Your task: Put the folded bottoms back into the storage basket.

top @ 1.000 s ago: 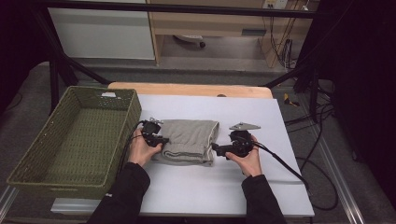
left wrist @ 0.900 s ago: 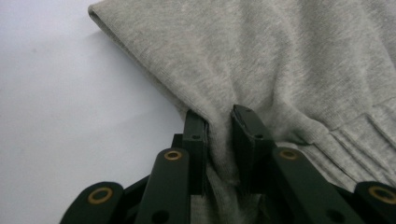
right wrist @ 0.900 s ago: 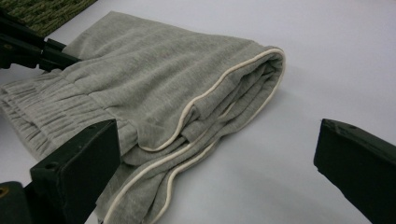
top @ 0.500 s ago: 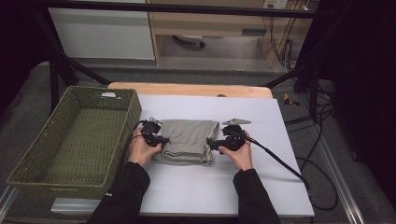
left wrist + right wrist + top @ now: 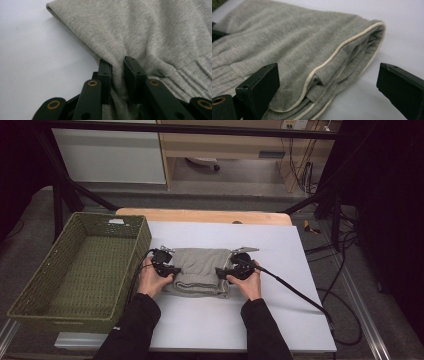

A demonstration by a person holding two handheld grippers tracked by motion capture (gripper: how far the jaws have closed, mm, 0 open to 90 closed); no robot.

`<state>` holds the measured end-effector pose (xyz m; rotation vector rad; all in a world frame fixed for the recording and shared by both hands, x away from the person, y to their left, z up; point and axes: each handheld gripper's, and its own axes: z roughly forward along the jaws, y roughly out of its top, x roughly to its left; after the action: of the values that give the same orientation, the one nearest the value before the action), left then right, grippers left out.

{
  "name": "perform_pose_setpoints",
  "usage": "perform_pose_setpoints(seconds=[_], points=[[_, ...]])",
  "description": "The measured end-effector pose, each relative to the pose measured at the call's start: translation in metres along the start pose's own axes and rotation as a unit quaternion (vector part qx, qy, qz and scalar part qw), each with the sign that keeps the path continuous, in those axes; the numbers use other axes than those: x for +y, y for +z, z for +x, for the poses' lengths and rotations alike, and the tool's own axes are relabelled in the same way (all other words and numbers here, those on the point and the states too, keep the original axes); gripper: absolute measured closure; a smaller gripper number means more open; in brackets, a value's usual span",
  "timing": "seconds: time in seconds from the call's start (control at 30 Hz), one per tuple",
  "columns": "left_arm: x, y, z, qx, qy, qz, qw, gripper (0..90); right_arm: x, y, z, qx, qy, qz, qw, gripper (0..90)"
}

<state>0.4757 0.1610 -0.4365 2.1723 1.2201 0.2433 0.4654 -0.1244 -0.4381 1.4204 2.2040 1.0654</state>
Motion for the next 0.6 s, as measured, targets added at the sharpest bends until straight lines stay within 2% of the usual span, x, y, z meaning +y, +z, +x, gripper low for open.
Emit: perform_pose_setpoints(seconds=[0.13,0.27,0.6], points=[[0.0002,0.0,-0.0001,0.0,0.0,0.001,1.0,75.4,-0.0016,0.0023,0.0007,-0.003,0.001,0.004,1.0,7.7],[0.0,0.0,-0.0001,0.0,0.001,0.0,1.0,75.4,-0.0031,0.0018,0.0022,0.0,-0.008,0.0,1.0,15.0],[-0.0008,-0.0001,-0.0001,0.0,0.007,-0.003,1.0,75.8,-0.0045,0.0044,0.0023,-0.008,0.001,0.015,0.9999,20.4]])
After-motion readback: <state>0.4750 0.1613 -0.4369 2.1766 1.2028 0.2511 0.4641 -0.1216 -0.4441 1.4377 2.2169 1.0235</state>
